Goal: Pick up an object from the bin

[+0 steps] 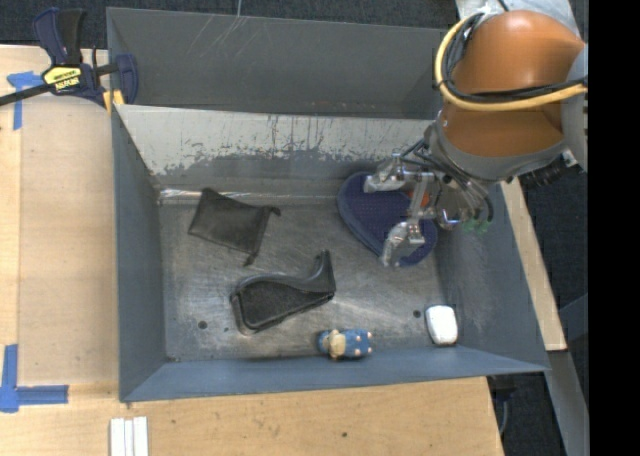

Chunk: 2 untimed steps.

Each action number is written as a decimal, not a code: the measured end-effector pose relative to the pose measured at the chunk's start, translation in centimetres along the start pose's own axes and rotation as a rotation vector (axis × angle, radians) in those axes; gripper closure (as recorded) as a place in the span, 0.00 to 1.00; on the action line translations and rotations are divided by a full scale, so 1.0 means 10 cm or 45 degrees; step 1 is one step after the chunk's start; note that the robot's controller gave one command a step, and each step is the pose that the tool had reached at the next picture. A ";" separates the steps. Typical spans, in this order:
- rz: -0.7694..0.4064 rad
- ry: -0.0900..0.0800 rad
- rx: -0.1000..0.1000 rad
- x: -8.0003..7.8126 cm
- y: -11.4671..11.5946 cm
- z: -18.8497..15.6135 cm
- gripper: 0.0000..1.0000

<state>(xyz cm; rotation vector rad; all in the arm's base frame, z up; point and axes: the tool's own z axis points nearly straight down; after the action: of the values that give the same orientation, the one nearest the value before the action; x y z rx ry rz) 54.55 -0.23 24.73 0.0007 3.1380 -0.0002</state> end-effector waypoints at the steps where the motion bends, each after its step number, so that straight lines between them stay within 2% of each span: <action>1: 0.083 -0.016 0.000 -0.46 0.34 1.29 0.00; 2: -0.226 0.000 0.003 -0.83 0.88 1.72 0.00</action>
Offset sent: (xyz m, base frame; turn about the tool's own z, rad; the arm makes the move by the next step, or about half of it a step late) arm 0.0448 0.0381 -0.1441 0.0630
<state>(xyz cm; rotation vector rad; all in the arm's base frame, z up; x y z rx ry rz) 62.94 8.61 7.54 -0.2769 3.1255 -0.0044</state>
